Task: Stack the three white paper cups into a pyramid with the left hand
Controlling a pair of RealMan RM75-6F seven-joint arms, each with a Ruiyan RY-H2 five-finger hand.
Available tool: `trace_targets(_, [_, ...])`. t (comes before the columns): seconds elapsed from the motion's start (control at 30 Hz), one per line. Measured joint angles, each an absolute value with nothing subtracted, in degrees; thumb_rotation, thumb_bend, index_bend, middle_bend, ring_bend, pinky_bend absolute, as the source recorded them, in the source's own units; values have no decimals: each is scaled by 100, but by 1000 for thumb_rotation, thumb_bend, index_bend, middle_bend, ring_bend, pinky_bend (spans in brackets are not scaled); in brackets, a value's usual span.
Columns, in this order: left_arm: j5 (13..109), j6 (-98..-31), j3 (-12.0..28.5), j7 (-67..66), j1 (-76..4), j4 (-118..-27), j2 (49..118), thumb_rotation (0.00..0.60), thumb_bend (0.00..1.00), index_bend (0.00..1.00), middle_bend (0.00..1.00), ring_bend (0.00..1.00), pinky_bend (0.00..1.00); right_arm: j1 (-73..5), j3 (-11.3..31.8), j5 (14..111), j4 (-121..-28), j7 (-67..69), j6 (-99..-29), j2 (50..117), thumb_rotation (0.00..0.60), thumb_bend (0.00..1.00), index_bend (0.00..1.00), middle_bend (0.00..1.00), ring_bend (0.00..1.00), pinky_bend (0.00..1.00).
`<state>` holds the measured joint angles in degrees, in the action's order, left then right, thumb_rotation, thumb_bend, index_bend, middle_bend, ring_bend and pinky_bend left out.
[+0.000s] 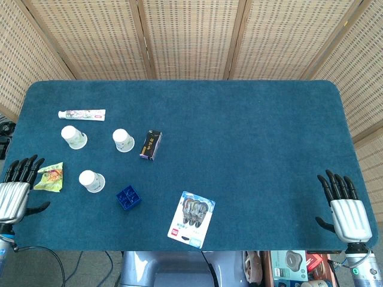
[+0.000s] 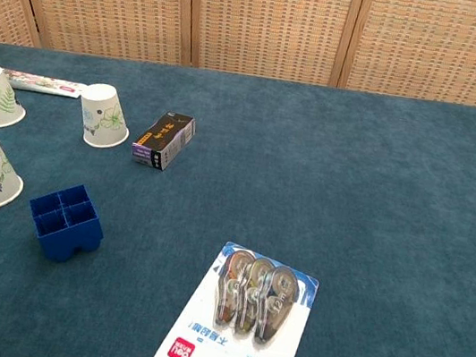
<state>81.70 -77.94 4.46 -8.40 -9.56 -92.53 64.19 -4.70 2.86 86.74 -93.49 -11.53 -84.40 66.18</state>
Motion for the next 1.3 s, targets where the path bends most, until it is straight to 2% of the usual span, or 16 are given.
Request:
trace_targets(0.33, [7152, -6324, 949, -856, -1775, -9231, 5851, 600, 88, 0, 0, 0, 0, -495, 281, 8644, -9333, -1164, -8368, 6635, 600, 100, 0, 0, 0, 0])
trace_targets(0.63, [5943, -5002, 1306, -1176, -2738, -8677, 5823, 600, 88, 0, 0, 0, 0, -540, 288, 8560, -9304, -1185, -8253, 6665, 600, 100, 0, 0, 0, 0])
trace_targets(0.73, [5532, -4738, 1390, -1334, -3000, -8462, 5895, 600, 88, 14, 0, 0, 0, -553, 296, 8521, -9282, -1166, -8212, 6670, 600, 100, 0, 0, 0, 0])
trace_targets(0.87, [4985, -4453, 1444, -1577, -3317, -8170, 6031, 600, 89, 81, 0, 0, 0, -573, 301, 8485, -9259, -1142, -8159, 6678, 600, 99, 0, 0, 0, 0])
trace_targets(1.07, [4168, -4120, 1374, -2120, -3831, -7620, 6417, 600, 88, 158, 0, 0, 0, -597, 304, 8442, -9228, -1115, -8101, 6687, 600, 99, 0, 0, 0, 0])
trace_targets(1.3, [3481, -3877, 1214, -2522, -4298, -6914, 6965, 600, 88, 171, 0, 0, 0, -617, 326, 8367, -9182, -1022, -8045, 6681, 600, 99, 0, 0, 0, 0])
